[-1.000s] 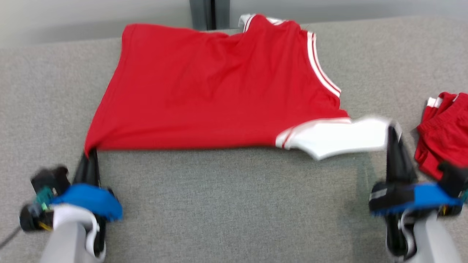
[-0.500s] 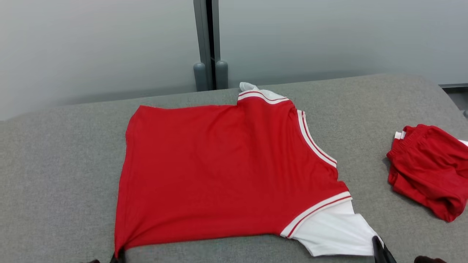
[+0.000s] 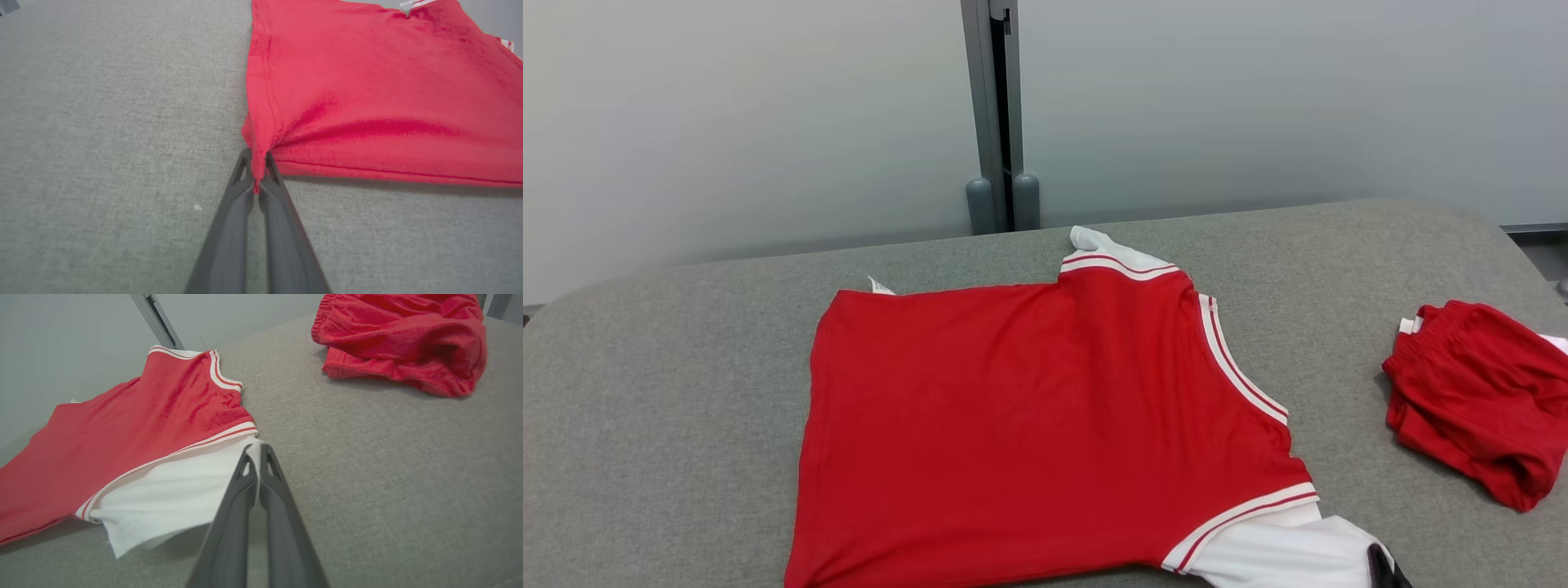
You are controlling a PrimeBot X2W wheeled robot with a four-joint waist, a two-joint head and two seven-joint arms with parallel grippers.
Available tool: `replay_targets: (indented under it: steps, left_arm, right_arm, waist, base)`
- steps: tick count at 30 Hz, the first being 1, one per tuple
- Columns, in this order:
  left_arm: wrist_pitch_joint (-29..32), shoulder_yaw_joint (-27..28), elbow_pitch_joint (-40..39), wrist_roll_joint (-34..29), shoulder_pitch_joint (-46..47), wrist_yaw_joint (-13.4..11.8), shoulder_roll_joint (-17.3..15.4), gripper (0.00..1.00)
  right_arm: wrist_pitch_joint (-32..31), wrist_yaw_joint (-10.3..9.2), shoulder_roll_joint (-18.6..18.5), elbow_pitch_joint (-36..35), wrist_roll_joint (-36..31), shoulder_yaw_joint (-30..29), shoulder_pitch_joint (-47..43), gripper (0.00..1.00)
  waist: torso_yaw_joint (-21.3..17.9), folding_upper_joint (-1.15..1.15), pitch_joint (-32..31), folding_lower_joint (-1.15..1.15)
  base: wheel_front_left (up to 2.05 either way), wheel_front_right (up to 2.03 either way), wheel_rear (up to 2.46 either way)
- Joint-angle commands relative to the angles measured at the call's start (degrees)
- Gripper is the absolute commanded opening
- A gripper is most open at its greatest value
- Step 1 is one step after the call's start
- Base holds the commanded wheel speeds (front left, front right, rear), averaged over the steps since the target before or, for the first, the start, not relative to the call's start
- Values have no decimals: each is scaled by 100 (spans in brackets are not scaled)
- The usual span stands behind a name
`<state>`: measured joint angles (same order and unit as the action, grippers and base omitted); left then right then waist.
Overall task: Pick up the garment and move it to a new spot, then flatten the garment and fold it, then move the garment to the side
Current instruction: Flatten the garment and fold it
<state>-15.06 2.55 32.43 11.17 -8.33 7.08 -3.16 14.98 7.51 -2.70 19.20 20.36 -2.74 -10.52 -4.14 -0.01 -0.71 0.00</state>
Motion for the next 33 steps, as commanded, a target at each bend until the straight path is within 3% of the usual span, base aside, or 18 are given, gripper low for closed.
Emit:
replay_targets:
  steps: [1,8,19,26,33]
  left_arm:
    - [-15,-51,-125,-37,131,2,-9,0]
    - [-14,-376,-391,-105,921,50,-103,0]
    - [-15,-1105,542,53,2176,44,-439,0]
    - [-15,-1215,1047,211,2777,43,-579,0]
    - [-15,-1238,1052,241,3145,44,-664,0]
  right_arm:
    - [30,-2,-37,-92,19,-8,140,0]
    - [27,-2,-37,-218,5,-62,935,0]
    - [25,-1,-35,637,-383,-284,2365,0]
    - [25,-1,-35,1067,-694,-366,3068,0]
    - [25,-1,-34,1347,-984,-446,3530,0]
  waist:
    - [25,1,31,0]
    - [106,1,232,0]
    - [111,1,524,0]
    - [119,1,806,0]
    - [229,1,1036,0]
  base:
    - [0,0,0]
    - [0,0,0]
    - [0,0,0]
    - [0,0,0]
    - [0,0,0]
